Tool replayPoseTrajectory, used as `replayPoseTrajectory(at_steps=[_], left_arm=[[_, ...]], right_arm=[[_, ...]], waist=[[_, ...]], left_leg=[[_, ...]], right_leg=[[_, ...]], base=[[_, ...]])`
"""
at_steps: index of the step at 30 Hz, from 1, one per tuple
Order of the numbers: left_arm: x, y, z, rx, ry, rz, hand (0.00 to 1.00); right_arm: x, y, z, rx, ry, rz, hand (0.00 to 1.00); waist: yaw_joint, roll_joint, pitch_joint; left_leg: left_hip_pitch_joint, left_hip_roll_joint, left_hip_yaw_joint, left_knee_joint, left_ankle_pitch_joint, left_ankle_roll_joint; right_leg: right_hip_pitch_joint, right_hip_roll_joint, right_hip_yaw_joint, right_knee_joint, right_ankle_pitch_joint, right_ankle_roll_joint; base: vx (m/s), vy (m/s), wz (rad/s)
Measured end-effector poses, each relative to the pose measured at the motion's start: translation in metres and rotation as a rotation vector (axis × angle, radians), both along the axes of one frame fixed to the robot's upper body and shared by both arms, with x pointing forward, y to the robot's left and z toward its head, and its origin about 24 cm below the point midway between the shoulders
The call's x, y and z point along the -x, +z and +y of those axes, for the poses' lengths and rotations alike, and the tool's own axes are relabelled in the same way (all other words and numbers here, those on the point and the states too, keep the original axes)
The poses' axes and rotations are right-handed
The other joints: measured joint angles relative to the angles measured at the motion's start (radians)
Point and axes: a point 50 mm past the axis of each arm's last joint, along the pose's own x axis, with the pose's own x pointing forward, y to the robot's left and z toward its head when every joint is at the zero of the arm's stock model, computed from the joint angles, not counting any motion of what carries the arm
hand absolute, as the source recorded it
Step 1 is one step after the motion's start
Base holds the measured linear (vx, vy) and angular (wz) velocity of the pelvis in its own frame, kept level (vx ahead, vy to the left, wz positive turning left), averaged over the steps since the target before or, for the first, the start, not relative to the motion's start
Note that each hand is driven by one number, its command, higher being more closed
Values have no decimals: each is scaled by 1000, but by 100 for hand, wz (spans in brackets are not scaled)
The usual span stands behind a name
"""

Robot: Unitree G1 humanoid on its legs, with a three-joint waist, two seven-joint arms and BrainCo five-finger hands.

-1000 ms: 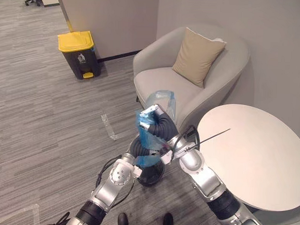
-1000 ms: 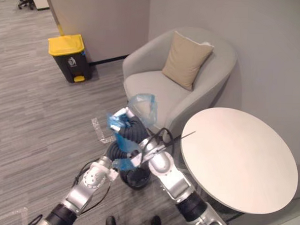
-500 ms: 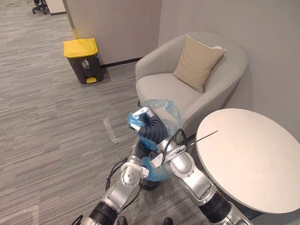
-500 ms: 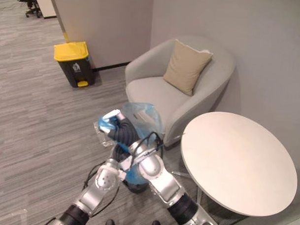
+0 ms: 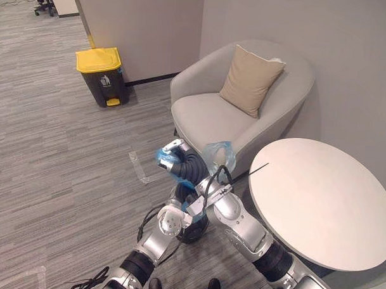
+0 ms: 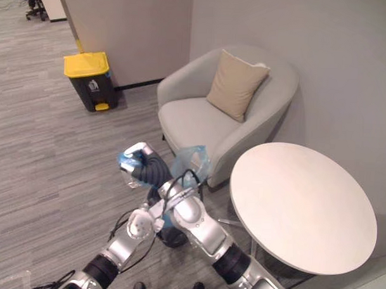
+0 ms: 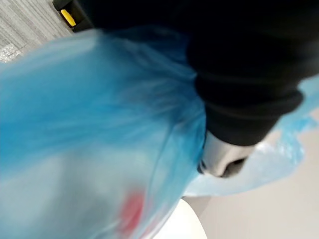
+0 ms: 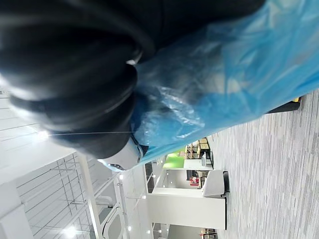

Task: Gather rubbish on tea table into small bin, then transfer packed bag to large trash can.

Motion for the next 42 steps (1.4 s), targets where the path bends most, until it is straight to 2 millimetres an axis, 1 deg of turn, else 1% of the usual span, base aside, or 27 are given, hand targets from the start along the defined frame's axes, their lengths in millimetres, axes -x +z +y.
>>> replayPoseTrajectory(at_steps=[5,6,9,12,14,17,20,22,25,28,31,34,36,38,41,42], left_arm=[[-2,1,3,23,21,4,100],[-2,1,4,27,26,4,100],[-3,3,6,50,39,4,100],[2,3,6,80,44,11,100],[4,2,6,87,39,21,100],[8,5,8,129,50,18,100],[10,12,14,172,75,-7,100],[12,16,19,196,93,-21,100],[15,17,27,204,107,-29,100],[18,20,37,223,150,-45,100],[19,21,44,242,188,-48,100],[26,15,55,262,252,-25,100],[32,8,61,275,285,4,100],[40,1,66,291,308,39,100],[50,-15,72,300,326,118,100],[54,-24,72,311,331,160,100]], right_arm=[[0,2,1,-9,12,-5,100],[0,2,1,-7,18,-8,0],[2,1,1,-10,22,-16,0],[3,-3,-4,-3,-12,-36,0],[3,-8,-10,32,-48,-56,0],[3,-16,-19,106,-111,-87,0],[0,-28,-38,255,-202,-146,0],[-3,-34,-55,361,-296,-193,0],[-8,-36,-81,460,-420,-251,0],[-7,-41,-100,515,-528,-265,0],[-3,-49,-112,532,-595,-232,0],[1,-66,-129,501,-724,-116,0],[4,-90,-140,512,-776,17,0],[11,-116,-148,528,-798,162,0],[21,-151,-152,510,-812,371,0],[25,-166,-154,502,-811,463,0]], waist=[[-2,0,0],[-3,0,0],[-3,0,0],[-3,0,0],[-3,0,0],[-3,0,0],[-2,0,0],[-1,0,0],[-1,-1,1],[-2,-1,1],[-1,0,2],[-2,1,2],[-3,0,3],[-3,1,3],[-3,5,7],[-3,5,8]], left_leg=[[0,1,0,0,0,0],[0,1,0,0,0,0],[0,0,0,0,0,0],[0,0,-1,0,0,0],[2,0,-3,0,0,0],[3,0,-5,0,0,0],[3,-1,-11,0,0,0],[3,-3,-12,-1,1,1],[3,-5,-12,-3,1,1],[5,-6,-12,-6,1,1],[7,-7,-12,-6,1,1],[12,-10,-15,-6,0,2],[11,-11,-17,-2,0,2],[11,-10,-18,-1,0,2],[11,-11,-22,-2,0,2],[11,-12,-24,-2,0,2]], right_leg=[[0,0,1,0,0,0],[0,0,1,0,0,0],[0,-1,0,0,0,0],[1,-3,0,0,0,0],[4,-4,-3,0,0,0],[7,-5,-5,0,-1,1],[9,-7,-9,3,-3,4],[9,-9,-11,3,-3,4],[9,-10,-12,4,-7,9],[9,-10,-12,7,-15,20],[9,-10,-14,12,-15,19],[11,-12,-15,20,-20,19],[11,-15,-15,20,-20,19],[12,-17,-17,19,-20,18],[14,-16,-20,18,-20,19],[16,-17,-22,16,-22,22]], base=[[0,0,0],[0,0,0],[0,0,0],[0,0,0],[0,0,2],[0,0,0],[0,0,5],[0,0,2],[0,0,0],[0,0,0],[0,0,0],[0,0,0],[0,0,0],[0,0,0],[-2,1,1],[-7,1,12]])
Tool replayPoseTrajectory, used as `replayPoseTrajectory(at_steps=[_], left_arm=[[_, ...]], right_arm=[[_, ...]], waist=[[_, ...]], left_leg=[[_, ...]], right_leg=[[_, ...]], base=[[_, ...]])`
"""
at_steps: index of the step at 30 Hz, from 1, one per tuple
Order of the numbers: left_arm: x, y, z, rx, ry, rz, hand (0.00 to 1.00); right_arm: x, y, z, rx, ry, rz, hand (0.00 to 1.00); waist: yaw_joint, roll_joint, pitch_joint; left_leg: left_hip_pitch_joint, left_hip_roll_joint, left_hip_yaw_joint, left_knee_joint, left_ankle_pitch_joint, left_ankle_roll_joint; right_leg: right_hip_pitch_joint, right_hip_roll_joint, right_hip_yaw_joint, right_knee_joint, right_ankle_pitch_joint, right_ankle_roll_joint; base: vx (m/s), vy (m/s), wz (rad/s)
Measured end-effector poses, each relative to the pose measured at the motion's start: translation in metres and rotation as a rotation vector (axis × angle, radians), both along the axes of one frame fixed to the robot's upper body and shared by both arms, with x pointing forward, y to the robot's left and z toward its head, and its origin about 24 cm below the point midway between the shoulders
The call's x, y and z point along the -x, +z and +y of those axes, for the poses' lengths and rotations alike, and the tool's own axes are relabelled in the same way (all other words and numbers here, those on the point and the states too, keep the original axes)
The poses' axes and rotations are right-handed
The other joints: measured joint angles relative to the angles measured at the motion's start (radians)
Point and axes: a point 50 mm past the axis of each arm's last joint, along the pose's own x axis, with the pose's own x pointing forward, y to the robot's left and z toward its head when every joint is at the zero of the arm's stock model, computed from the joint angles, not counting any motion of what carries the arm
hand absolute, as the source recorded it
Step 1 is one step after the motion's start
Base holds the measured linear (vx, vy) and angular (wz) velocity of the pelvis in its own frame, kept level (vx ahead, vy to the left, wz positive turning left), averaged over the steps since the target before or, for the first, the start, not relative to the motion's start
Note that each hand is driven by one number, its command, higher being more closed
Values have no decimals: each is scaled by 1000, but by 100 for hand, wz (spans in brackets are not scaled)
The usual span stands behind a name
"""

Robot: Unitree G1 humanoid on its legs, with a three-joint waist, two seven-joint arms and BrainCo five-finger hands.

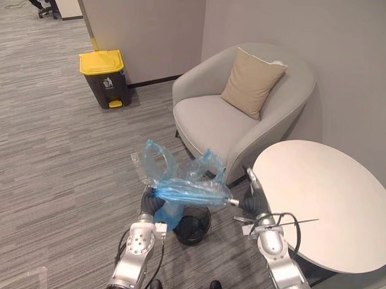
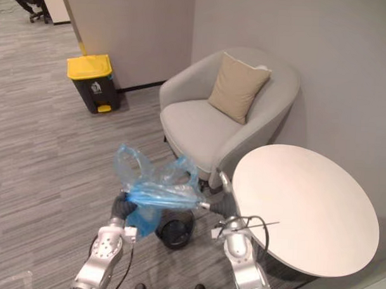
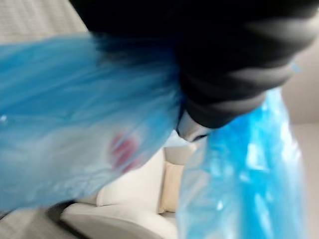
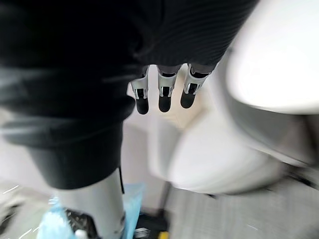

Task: Gather rubbish on tea table into small bin, then transfer packed bag to large trash can.

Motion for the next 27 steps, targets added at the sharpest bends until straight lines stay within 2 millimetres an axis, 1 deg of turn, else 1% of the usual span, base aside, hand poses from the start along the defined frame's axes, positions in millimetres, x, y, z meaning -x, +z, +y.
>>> replayPoseTrajectory(at_steps=[1,2,3,4,5,7,8,10,11,17,23,27], left_arm=[[4,-9,0,9,-3,44,100],[6,-13,0,10,-9,64,100],[10,-22,1,14,-20,105,100],[13,-27,2,20,-19,133,100],[16,-33,6,32,3,160,100],[26,-44,23,42,76,224,100],[27,-45,25,41,83,230,100],[41,-54,40,27,133,292,100],[43,-55,44,16,134,297,100],[47,-62,44,23,128,336,100],[58,-74,45,21,135,405,100],[64,-83,45,21,136,456,100]], right_arm=[[7,-17,-4,-39,-30,84,0],[10,-25,-5,-48,-42,122,0],[17,-39,-8,-78,-69,195,0],[22,-48,-8,-98,-86,242,0],[26,-57,-11,-109,-107,291,0],[39,-74,-28,-129,-201,391,0],[40,-75,-29,-129,-208,399,0],[47,-80,-37,-157,-260,436,0],[47,-80,-38,-162,-263,436,0],[36,-75,-30,-199,-233,410,0],[38,-82,-28,-197,-219,452,0],[48,-94,-28,-184,-223,528,0]], waist=[[0,1,9],[0,2,10],[0,2,14],[0,1,17],[1,2,22],[1,4,36],[1,4,36],[0,3,37],[0,1,38],[1,2,52],[2,0,56],[7,4,64]], left_leg=[[3,-2,-10,-2,-1,1],[3,-3,-14,-3,-1,2],[3,-5,-18,-4,-2,0],[3,-5,-18,-4,-4,0],[3,-7,-18,-4,-6,-2],[6,-10,-19,-4,-7,-2],[6,-11,-19,-4,-8,-1],[8,-13,-18,-4,-6,6],[9,-13,-18,-4,-6,6],[28,-18,-16,-4,-11,9],[29,-21,-14,-4,-15,10],[46,-23,-3,-4,-21,12]], right_leg=[[12,-1,-11,-7,-3,4],[13,-2,-16,-9,-3,4],[13,-4,-20,-12,-3,5],[13,-5,-20,-12,-3,5],[14,-7,-20,-12,-4,6],[24,-10,-21,-12,-5,8],[24,-10,-21,-12,-5,8],[25,-11,-19,-12,-7,11],[27,-11,-20,-12,-7,11],[45,-16,-19,-13,-6,9],[45,-18,-17,-13,-9,12],[57,-21,-9,-13,-10,13]], base=[[-10,2,15],[-26,5,20],[-25,9,10],[-12,14,6],[0,0,0],[39,14,3],[32,8,1],[50,2,-1],[64,-1,0],[23,1,0],[0,0,0],[14,5,-5]])
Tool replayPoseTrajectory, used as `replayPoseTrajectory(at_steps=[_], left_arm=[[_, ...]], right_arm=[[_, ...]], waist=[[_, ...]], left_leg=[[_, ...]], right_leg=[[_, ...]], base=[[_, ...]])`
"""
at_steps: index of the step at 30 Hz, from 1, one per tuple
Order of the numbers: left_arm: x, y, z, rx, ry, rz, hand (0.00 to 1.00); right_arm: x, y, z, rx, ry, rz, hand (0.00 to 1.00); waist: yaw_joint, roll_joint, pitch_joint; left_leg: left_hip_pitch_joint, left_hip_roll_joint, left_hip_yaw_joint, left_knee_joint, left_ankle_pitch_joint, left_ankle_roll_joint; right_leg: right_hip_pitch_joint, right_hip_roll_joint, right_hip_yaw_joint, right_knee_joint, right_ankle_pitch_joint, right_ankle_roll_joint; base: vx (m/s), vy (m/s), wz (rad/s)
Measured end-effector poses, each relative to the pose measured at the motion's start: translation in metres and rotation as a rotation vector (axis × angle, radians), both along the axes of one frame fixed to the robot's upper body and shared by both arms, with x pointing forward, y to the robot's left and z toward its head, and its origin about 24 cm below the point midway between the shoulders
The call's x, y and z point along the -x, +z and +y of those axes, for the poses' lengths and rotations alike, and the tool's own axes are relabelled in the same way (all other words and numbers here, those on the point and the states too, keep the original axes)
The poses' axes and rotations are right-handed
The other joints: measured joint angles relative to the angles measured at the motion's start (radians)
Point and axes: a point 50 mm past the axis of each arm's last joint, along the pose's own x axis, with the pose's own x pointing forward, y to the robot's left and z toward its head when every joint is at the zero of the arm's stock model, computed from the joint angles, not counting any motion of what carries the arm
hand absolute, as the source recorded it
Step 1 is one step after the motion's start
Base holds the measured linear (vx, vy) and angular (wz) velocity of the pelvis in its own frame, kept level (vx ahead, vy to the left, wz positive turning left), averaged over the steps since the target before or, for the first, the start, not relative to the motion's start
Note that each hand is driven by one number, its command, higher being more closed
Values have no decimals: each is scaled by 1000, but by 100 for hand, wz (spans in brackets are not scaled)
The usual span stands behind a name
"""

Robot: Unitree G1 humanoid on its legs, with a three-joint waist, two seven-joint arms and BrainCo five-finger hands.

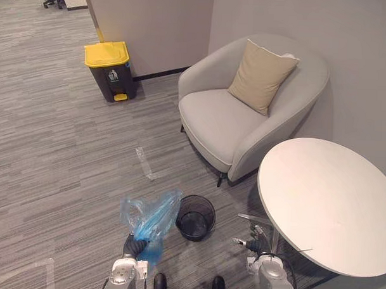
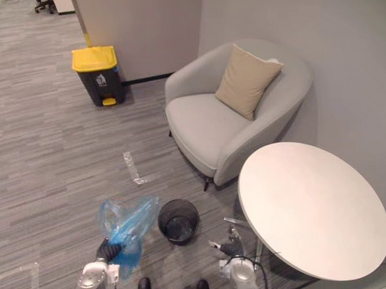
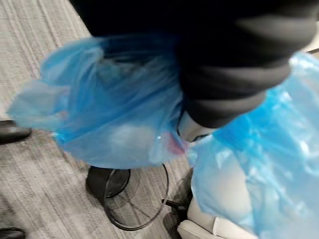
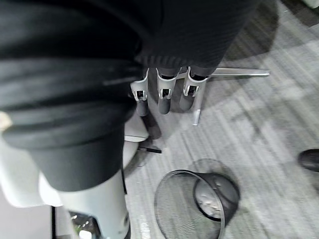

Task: Gather rubbish on tea table into small bin, then transfer packed bag to large trash can.

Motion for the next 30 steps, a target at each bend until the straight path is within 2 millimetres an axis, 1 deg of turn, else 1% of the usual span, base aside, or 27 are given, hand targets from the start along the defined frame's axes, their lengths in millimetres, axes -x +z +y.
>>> replayPoseTrajectory(at_steps=[7,10,13,16,18,19,20,21,22,23,24,25,26,27,28,30], left_arm=[[15,-16,0,7,3,102,100],[23,-22,0,9,7,152,100],[25,-26,0,11,8,178,100],[22,-27,0,11,8,184,100],[15,-25,2,3,3,170,100],[7,-22,3,-2,-3,149,100],[1,-18,3,-6,-6,124,100],[-5,-15,4,-8,-8,98,100],[-8,-12,3,-9,-11,82,100],[-10,-11,3,-12,-11,70,100],[-9,-9,6,-16,0,59,100],[-7,-8,9,-22,14,54,100],[-6,-8,10,-19,25,55,100],[-4,-9,7,-8,35,58,100],[-3,-11,1,10,39,60,100],[-1,-14,-15,58,40,69,100]], right_arm=[[17,-15,-2,6,-16,104,0],[26,-21,-6,15,-42,156,0],[28,-24,-13,40,-55,192,0],[20,-21,-15,67,-44,182,0],[18,-21,-13,64,-45,185,0],[19,-22,-13,64,-46,190,0],[20,-22,-13,64,-48,192,0],[20,-22,-13,66,-50,188,0],[23,-22,-12,65,-56,192,0],[27,-24,-11,63,-60,202,0],[30,-25,-7,53,-62,207,0],[30,-26,-3,44,-63,204,0],[25,-24,-2,43,-60,189,0],[17,-20,-4,49,-60,167,0],[10,-17,-4,50,-60,144,0],[-3,-9,-8,66,-75,93,0]], waist=[[1,1,3],[3,2,5],[5,3,43],[11,1,91],[10,-11,104],[10,-19,109],[11,-20,109],[8,-15,113],[8,-13,114],[10,-9,116],[14,-19,110],[22,-28,105],[33,-42,99],[47,-32,101],[60,-20,105],[66,37,123]], left_leg=[[11,-4,8,0,-6,2],[16,-5,13,1,-7,2],[30,-4,30,6,-7,3],[24,-4,58,7,-3,9],[-23,-7,48,60,-13,18],[-51,-7,39,101,-28,24],[-77,-1,27,137,-40,35],[-96,3,13,153,-44,40],[-102,-4,-12,165,-46,43],[-102,-9,-40,172,-48,47],[-111,-12,-69,195,-46,43],[-134,-18,-83,221,-39,33],[-155,-21,-91,231,-23,16],[-174,-16,-92,227,-6,11],[-196,-10,-92,220,13,8],[-231,13,-124,201,50,9]], right_leg=[[6,-4,5,3,-7,2],[5,-4,14,9,-7,2],[-1,-4,31,28,-7,2],[-49,-5,53,90,-16,3],[-108,-20,51,182,-53,6],[-132,-29,51,227,-67,10],[-139,-35,50,247,-77,23],[-155,-42,57,333,-130,19],[-176,-48,66,479,-197,17],[-176,-51,75,597,-249,25],[-162,-52,84,689,-287,35],[-139,-55,96,678,-310,37],[-129,-48,98,634,-335,26],[-123,-41,96,586,-352,11],[-113,-31,82,525,-371,-17],[-131,-4,35,503,-355,-39]], base=[[8,3,-4],[26,3,-6],[-10,12,-19],[-71,21,-25],[-85,17,12],[-67,7,36],[-72,2,45],[-71,1,60],[-50,-21,74],[-29,-102,86],[-23,-141,81],[-59,-193,62],[-121,-173,32],[-183,-193,8],[-201,-147,3],[-272,-99,34]])
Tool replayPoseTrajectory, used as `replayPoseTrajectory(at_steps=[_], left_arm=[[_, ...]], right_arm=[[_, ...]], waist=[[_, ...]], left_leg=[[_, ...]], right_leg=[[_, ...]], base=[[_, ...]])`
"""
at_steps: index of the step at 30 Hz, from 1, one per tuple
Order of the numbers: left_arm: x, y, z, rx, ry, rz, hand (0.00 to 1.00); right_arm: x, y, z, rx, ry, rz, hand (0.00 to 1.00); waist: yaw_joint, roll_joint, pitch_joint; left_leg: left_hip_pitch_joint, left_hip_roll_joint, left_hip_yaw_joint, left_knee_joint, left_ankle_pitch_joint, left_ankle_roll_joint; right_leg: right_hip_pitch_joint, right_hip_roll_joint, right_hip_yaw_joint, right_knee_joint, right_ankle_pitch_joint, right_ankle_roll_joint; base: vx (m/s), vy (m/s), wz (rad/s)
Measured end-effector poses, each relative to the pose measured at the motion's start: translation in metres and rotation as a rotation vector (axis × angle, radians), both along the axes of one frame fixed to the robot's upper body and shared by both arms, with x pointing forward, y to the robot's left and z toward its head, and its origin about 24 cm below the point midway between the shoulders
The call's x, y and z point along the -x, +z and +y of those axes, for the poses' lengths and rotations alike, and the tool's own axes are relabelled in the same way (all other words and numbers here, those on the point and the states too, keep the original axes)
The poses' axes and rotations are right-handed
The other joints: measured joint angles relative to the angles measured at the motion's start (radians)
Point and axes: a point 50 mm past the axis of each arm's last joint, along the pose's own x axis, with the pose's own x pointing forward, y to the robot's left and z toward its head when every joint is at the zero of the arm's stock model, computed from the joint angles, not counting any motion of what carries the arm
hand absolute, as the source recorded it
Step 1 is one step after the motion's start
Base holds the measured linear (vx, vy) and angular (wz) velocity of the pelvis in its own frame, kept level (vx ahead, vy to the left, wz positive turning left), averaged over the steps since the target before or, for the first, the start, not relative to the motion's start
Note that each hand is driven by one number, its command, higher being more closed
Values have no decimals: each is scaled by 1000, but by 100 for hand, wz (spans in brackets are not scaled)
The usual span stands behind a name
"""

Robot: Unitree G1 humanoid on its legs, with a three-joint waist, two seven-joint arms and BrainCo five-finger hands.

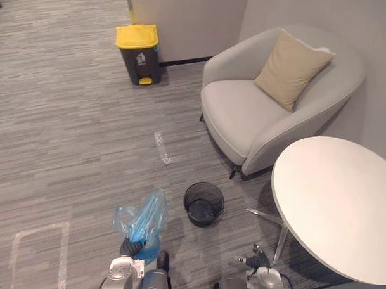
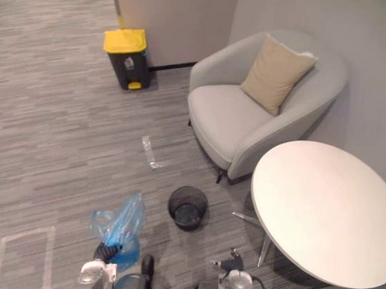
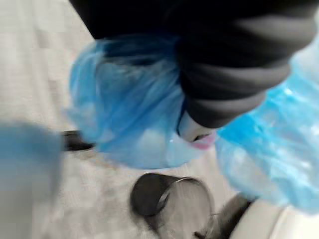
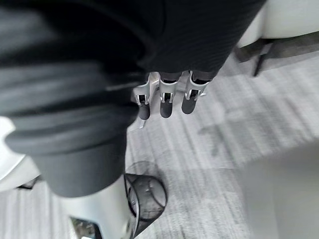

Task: Gather rubbish on tea table into small bin, then transfer packed bag to large trash can.

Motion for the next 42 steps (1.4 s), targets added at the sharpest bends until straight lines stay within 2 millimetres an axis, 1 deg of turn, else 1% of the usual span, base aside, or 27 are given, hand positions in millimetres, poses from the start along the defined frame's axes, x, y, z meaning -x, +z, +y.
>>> replayPoseTrajectory(at_steps=[2,3,4,6,7,8,10,13,16,18,20,22,24,26,27,28,29,31,32,34,35,36,37,38,40,41,42], left_arm=[[2,-1,-7,29,14,5,100],[2,-2,-8,35,22,4,100],[-1,0,-9,38,29,-5,100],[-2,1,-13,48,29,-13,100],[-3,1,-14,51,26,-15,100],[-3,1,-17,58,25,-15,100],[-5,1,-17,63,29,-21,100],[-8,2,-16,61,26,-22,100],[-6,1,2,0,-2,-3,100],[-5,0,3,-11,-20,1,100],[-5,1,11,-33,-21,2,100],[-3,1,18,-48,-8,7,100],[-1,1,23,-55,10,12,100],[5,0,27,-69,9,29,100],[6,-1,28,-74,6,37,100],[6,-1,28,-75,5,35,100],[3,1,29,-78,5,22,100],[4,2,33,-89,5,26,100],[3,2,33,-90,6,24,100],[0,3,32,-88,3,15,100],[-5,5,31,-89,-2,2,100],[-9,6,30,-88,-8,-7,100],[-12,6,26,-83,-19,-11,100],[-14,7,24,-80,-24,-19,100],[-20,9,18,-67,-28,-40,100],[-20,9,15,-57,-24,-42,100],[-20,8,11,-37,-10,-44,100]], right_arm=[[4,-1,-1,3,-14,8,0],[6,-2,-1,1,-23,13,0],[5,-2,1,2,-30,11,0],[1,1,3,4,-35,-14,0],[0,2,0,13,-42,-20,0],[0,3,-5,26,-52,-20,0],[2,2,-8,31,-72,-11,0],[5,-2,-10,29,-79,14,0],[10,-7,2,-3,-71,49,0],[13,-9,-1,5,-73,60,0],[18,-12,-1,6,-72,89,0],[20,-14,-1,3,-62,103,0],[19,-13,1,-1,-51,101,0],[18,-13,2,-3,-40,100,0],[18,-13,1,0,-39,100,0],[17,-13,1,1,-37,97,0],[15,-12,2,-1,-32,94,0],[11,-11,4,1,-16,91,0],[10,-11,4,4,-11,89,0],[11,-11,4,4,-13,92,0],[14,-13,3,5,-17,101,0],[17,-13,1,4,-30,106,0],[17,-13,-4,9,-54,104,0],[19,-13,-7,12,-62,107,0],[10,-9,-7,5,-74,78,0],[11,-10,-6,2,-76,79,0],[13,-10,-4,-1,-72,80,0]], waist=[[0,25,-1],[-4,34,4],[-7,21,9],[-1,15,8],[-4,7,12],[-6,3,14],[-8,3,14],[-10,12,13],[-8,-36,5],[-9,-33,7],[-10,-34,7],[-18,-48,14],[-20,-68,21],[-22,-86,27],[-25,-88,29],[-25,-83,31],[-37,-72,37],[-47,-66,43],[-52,-65,43],[-57,-65,45],[-66,-75,47],[-74,-78,48],[-86,-68,45],[-87,-57,41],[-83,-42,46],[-83,-39,48],[-80,-29,56]], left_leg=[[-5,20,1,-44,14,3],[-5,27,3,-64,-1,-12],[-9,39,42,-88,-25,-26],[-38,43,143,12,-15,-10],[-38,38,161,74,-22,1],[-27,38,175,171,-64,12],[-7,59,202,234,-150,29],[38,81,244,200,-218,6],[53,8,240,116,-194,26],[47,-25,217,107,-195,31],[47,-54,199,104,-208,50],[42,-86,183,131,-230,73],[27,-102,175,189,-270,88],[28,-121,156,238,-311,106],[39,-122,141,257,-334,123],[45,-115,133,260,-340,124],[66,-95,112,260,-351,125],[106,-77,107,236,-365,114],[149,-63,107,208,-372,110],[205,-54,106,165,-378,88],[246,-61,102,137,-378,67],[272,-69,84,122,-386,53],[300,-56,52,104,-394,40],[303,-44,51,98,-392,32],[290,-16,52,166,-356,-28],[264,-5,53,267,-350,-37],[198,30,59,502,-322,-46]], right_leg=[[-4,14,-49,-2,9,-14],[-2,16,-81,-14,18,-20],[2,4,-120,-47,42,-35],[-3,-32,-161,-82,81,-50],[-3,-46,-172,-90,91,-46],[-8,-67,-194,-93,106,-39],[-11,-94,-235,-104,121,-22],[7,-99,-262,-152,161,30],[41,-126,-252,-260,222,78],[55,-145,-256,-284,235,90],[67,-163,-259,-291,227,104],[61,-194,-256,-232,160,117],[35,-218,-228,-152,110,116],[22,-230,-181,-65,87,71],[-23,-235,-140,59,101,49],[-47,-226,-125,100,93,45],[-77,-188,-114,133,66,56],[-114,-138,-122,114,63,62],[-142,-90,-136,48,79,47],[-165,-44,-170,-84,139,38],[-163,-24,-178,-206,216,32],[-166,-16,-161,-232,298,17],[-158,-2,-155,-217,356,-44],[-155,4,-166,-207,350,-46],[-127,16,-191,-185,284,-69],[-85,26,-196,-207,274,-73],[-1,48,-202,-257,267,-80]], base=[[-251,-96,67],[-222,-71,86],[-216,-49,78],[-117,3,66],[-78,59,71],[-77,116,71],[-104,176,70],[-83,210,37],[-64,249,19],[-37,193,39],[-6,159,38],[53,114,38],[91,84,29],[142,65,23],[155,48,14],[258,42,21],[289,-1,20],[269,-36,7],[329,-65,-4],[413,-85,10],[367,-86,35],[505,-140,62],[435,-135,49],[539,-168,37],[604,-216,15],[594,-209,15],[461,-101,6]])
